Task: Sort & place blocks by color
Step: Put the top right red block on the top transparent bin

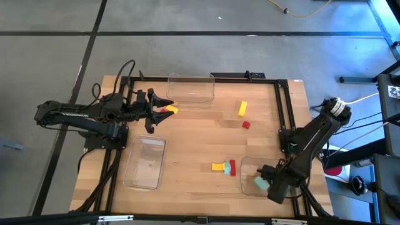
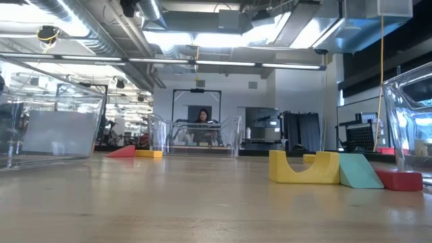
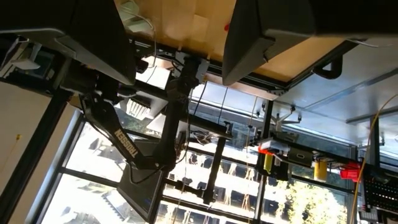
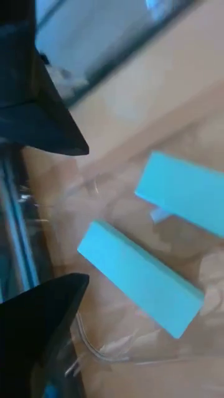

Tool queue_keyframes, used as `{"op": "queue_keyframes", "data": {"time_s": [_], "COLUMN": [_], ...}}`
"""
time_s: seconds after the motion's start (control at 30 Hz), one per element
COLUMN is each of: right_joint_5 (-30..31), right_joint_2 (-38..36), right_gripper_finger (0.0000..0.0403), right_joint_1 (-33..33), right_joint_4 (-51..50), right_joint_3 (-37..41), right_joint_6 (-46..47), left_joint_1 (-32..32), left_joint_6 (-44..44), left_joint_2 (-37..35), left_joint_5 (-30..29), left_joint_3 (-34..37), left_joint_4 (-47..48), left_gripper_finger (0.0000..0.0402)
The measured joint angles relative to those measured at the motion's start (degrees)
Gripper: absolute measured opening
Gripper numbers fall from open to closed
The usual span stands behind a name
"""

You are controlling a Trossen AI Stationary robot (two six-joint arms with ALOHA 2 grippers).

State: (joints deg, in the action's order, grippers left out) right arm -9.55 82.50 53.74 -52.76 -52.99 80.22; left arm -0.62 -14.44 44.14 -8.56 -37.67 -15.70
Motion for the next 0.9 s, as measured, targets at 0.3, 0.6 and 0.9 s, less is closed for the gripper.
{"op": "queue_keyframes", "data": {"time_s": [0.3, 0.6, 0.9], "right_joint_5": [15.12, 41.87, 41.49], "right_joint_2": [-19.86, -31.53, -30.15], "right_gripper_finger": [0.0319, 0.0319, 0.0319], "right_joint_1": [-4.39, -16.90, -27.24], "right_joint_4": [1.58, 7.39, 17.51], "right_joint_3": [0.00, -0.07, -0.07], "right_joint_6": [0.08, -10.17, -25.12], "left_joint_1": [0.01, 0.01, 0.01], "left_joint_6": [0.00, 0.02, -0.44], "left_joint_2": [0.00, 0.00, -0.01], "left_joint_5": [0.01, 0.02, -0.35], "left_joint_3": [0.00, 0.00, 0.00], "left_joint_4": [-0.01, 0.00, -0.38], "left_gripper_finger": [0.0231, 0.0231, 0.0231]}}
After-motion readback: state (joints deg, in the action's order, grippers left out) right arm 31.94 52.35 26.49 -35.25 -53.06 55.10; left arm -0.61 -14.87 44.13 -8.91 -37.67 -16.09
